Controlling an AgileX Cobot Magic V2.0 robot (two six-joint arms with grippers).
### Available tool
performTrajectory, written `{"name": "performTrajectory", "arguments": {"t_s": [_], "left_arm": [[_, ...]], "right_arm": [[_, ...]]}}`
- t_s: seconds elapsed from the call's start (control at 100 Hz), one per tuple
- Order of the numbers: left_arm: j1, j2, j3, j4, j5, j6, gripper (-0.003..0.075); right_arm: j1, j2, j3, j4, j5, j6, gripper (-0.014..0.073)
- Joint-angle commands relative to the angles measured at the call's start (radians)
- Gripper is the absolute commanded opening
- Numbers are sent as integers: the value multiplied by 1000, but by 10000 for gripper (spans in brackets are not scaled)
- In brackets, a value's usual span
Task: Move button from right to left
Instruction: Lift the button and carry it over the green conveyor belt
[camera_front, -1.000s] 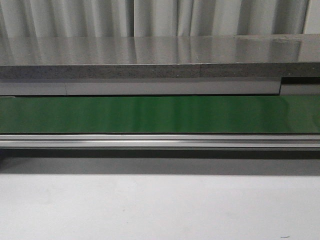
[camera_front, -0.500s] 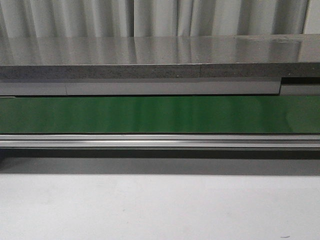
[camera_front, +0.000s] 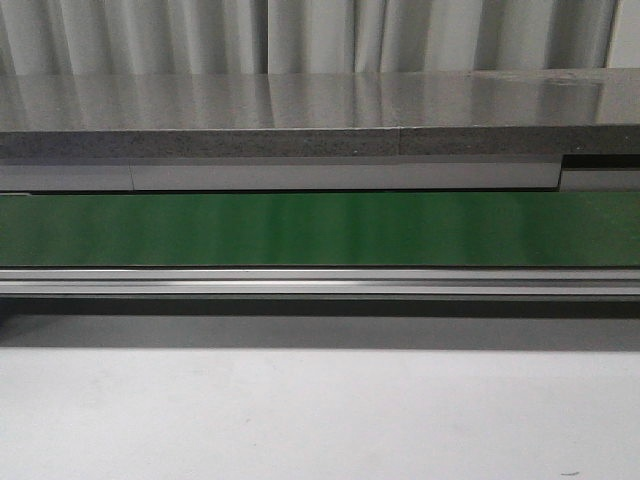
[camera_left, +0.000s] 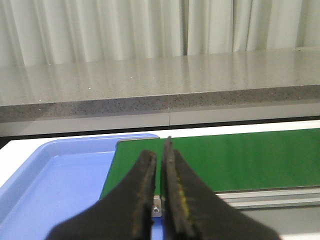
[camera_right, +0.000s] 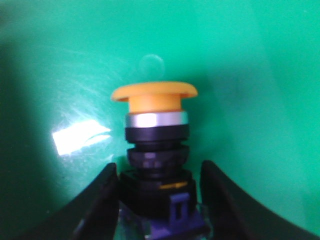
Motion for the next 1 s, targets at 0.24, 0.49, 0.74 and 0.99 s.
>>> {"name": "performTrajectory", "arguments": {"t_s": [0.24,0.49,0.74,0.99], "left_arm": [[-8,-35,40,-1,-80,-12,5],[-8,-35,40,-1,-80,-12,5],[-8,-35,40,-1,-80,-12,5],[-8,-35,40,-1,-80,-12,5]], "right_arm": [[-3,-204,-22,22,-11,-15,78],[70,-344,-22,69,52,-15,78],[199,-370,-20,143,190,-84,78],[234,-367,-19,356,239,-262,78]]}}
